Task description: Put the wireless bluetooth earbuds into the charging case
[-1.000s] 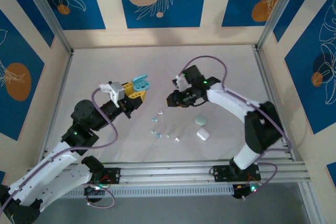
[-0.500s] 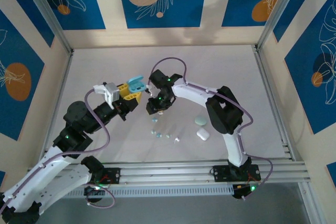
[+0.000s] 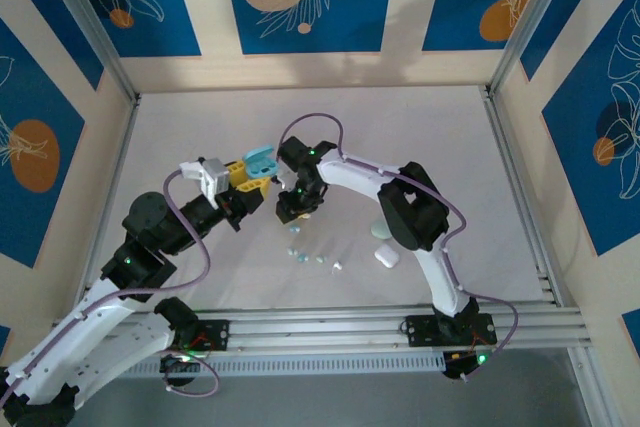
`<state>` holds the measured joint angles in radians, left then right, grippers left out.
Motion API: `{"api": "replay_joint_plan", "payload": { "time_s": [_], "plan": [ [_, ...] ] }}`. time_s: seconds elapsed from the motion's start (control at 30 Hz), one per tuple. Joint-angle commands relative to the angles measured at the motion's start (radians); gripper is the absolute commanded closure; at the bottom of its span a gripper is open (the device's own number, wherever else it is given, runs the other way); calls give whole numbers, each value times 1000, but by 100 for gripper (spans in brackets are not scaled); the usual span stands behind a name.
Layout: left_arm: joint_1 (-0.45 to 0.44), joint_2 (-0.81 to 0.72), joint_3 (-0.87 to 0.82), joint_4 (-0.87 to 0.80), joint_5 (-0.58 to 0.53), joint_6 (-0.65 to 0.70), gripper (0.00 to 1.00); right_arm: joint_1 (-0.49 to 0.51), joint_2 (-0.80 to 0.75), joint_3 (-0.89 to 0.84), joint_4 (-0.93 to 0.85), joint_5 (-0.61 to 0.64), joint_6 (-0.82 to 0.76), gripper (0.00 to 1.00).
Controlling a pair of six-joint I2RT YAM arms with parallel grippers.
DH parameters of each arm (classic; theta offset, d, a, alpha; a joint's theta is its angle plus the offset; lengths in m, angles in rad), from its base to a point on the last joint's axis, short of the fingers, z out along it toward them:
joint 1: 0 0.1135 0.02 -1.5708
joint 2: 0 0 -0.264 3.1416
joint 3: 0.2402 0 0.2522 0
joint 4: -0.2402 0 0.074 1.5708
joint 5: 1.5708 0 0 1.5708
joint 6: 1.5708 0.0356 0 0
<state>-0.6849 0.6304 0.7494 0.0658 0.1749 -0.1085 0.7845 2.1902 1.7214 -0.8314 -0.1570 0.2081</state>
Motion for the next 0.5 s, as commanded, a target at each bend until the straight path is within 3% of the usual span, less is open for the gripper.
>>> {"api": "replay_joint_plan", "payload": {
  "time_s": [0.0, 0.47],
  "plan": [
    [-3, -8, 42, 14, 17, -20, 77, 10, 38, 29, -52, -22, -40, 60],
    [-4, 12, 47, 26, 28, -25, 76, 35, 23, 8, -92, -60, -91, 63]
  ]
}}
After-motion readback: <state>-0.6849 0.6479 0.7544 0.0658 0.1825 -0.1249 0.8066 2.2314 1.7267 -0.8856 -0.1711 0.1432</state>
